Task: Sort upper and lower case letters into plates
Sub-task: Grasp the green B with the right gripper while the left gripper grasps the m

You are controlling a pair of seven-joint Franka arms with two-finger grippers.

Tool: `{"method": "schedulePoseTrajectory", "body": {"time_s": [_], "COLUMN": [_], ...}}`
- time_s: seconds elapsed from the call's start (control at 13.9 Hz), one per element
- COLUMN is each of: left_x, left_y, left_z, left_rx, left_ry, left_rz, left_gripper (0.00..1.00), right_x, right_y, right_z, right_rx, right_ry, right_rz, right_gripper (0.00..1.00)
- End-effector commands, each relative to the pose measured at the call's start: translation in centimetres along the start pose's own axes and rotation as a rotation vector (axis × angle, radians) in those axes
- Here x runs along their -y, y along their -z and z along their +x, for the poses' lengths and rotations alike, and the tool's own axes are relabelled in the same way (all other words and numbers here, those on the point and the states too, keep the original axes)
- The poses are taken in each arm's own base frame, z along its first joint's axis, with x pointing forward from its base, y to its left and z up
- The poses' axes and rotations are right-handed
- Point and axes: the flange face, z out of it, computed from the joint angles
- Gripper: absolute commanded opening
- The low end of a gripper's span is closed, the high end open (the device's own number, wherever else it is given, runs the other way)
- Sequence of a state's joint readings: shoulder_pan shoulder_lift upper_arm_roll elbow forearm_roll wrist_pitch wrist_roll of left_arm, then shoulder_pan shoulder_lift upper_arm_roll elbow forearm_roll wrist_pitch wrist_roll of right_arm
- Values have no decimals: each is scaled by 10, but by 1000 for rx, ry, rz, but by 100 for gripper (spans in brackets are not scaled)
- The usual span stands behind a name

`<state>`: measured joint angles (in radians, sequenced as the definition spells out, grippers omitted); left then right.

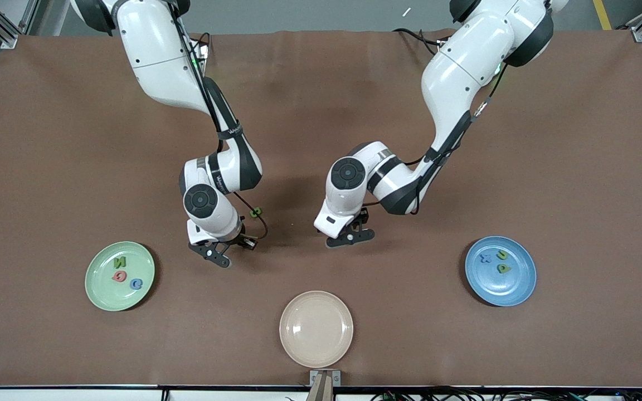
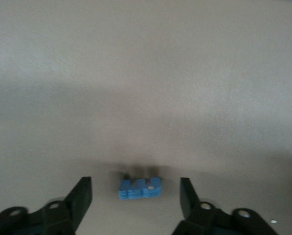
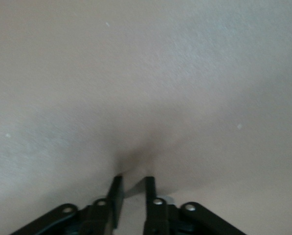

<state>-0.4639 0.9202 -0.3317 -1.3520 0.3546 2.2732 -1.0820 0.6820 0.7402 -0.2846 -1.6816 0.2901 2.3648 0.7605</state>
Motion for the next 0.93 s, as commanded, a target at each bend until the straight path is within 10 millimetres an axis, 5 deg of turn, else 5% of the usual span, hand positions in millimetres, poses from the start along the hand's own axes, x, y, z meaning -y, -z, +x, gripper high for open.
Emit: {"method": "schedulePoseTrajectory", "body": {"time_s": [0.0,0.36,0.86], "left_x": [-3,-2,-1], "left_y": [-15,-20,-16], "left_z": [5,0,4], "left_rx": [-19,-6,-13], "left_ry": [-2,-3,-1], "left_rz": [12,27,25], "left_gripper": [76,54,4], "right_x": [1,2,-4], "right_y": [16,22,13], "right_z": [-10,-39,-89], "right_rx": [53,140,174], "right_ry": [0,-14,-11], "right_rz": [-13,-25,-27], "right_gripper": [74,78,78]}}
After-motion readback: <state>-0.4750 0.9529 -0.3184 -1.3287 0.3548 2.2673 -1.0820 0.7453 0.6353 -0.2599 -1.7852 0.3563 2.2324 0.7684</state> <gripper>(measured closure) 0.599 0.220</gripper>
